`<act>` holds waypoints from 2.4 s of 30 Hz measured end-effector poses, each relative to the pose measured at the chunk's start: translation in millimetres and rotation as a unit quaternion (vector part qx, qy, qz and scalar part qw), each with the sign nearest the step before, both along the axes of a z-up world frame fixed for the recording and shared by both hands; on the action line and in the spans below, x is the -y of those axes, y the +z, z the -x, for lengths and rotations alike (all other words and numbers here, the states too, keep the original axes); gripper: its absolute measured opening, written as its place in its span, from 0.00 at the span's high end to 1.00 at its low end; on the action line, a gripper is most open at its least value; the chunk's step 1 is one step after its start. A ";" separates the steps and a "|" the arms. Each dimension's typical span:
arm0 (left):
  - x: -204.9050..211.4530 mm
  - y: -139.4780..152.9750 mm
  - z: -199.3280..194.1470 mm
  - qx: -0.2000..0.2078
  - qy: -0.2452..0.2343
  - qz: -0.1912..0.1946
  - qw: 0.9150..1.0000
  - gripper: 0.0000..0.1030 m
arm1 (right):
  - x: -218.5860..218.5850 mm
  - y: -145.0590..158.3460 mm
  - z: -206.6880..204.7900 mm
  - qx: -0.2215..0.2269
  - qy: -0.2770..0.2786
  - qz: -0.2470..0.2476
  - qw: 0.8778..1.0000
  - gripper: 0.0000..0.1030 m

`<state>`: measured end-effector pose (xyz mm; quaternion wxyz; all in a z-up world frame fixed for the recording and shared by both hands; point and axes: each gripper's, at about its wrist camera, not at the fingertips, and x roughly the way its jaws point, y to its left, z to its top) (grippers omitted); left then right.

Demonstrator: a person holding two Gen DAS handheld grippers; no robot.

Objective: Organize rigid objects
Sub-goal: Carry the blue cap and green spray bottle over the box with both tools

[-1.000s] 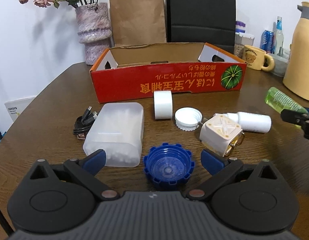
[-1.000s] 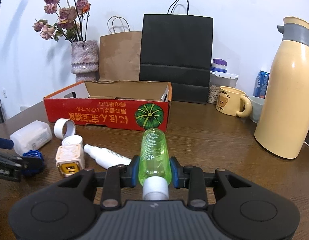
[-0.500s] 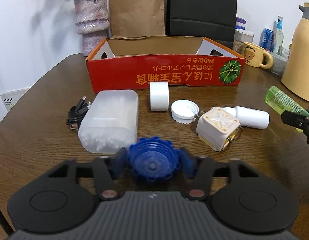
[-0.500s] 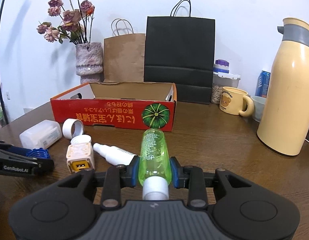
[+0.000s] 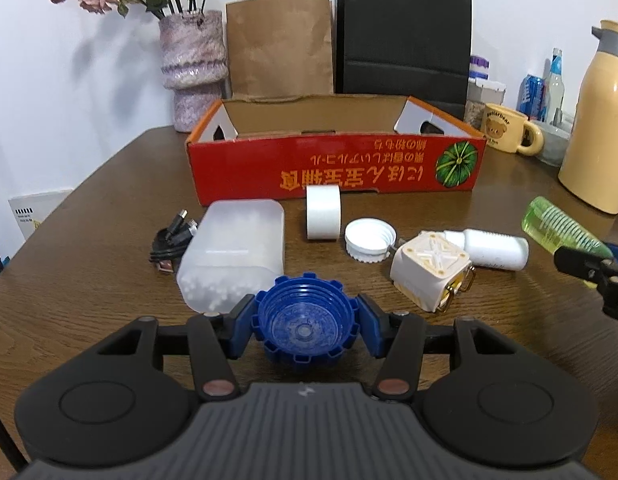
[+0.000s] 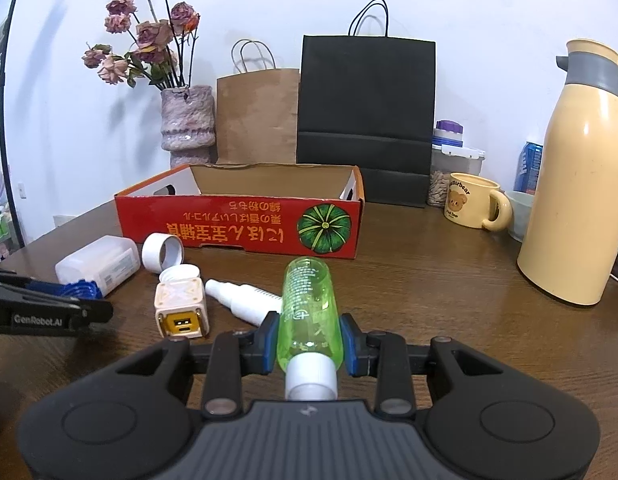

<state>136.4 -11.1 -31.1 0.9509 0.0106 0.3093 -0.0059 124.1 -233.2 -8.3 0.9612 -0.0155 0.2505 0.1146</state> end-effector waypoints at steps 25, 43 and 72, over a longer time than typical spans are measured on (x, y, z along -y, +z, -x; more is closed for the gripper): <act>-18.5 73.9 -30.3 0.079 -0.002 0.007 0.997 0.47 | -36.6 49.1 -44.1 0.042 0.012 -0.011 0.999 0.70; -27.1 93.0 -97.1 0.101 0.029 0.029 0.994 0.47 | -56.5 69.2 -121.0 0.056 0.005 -0.036 0.998 0.70; -34.2 76.8 -225.0 0.075 0.088 0.023 0.993 0.47 | -85.0 53.6 -251.9 0.030 -0.012 -0.043 0.999 0.70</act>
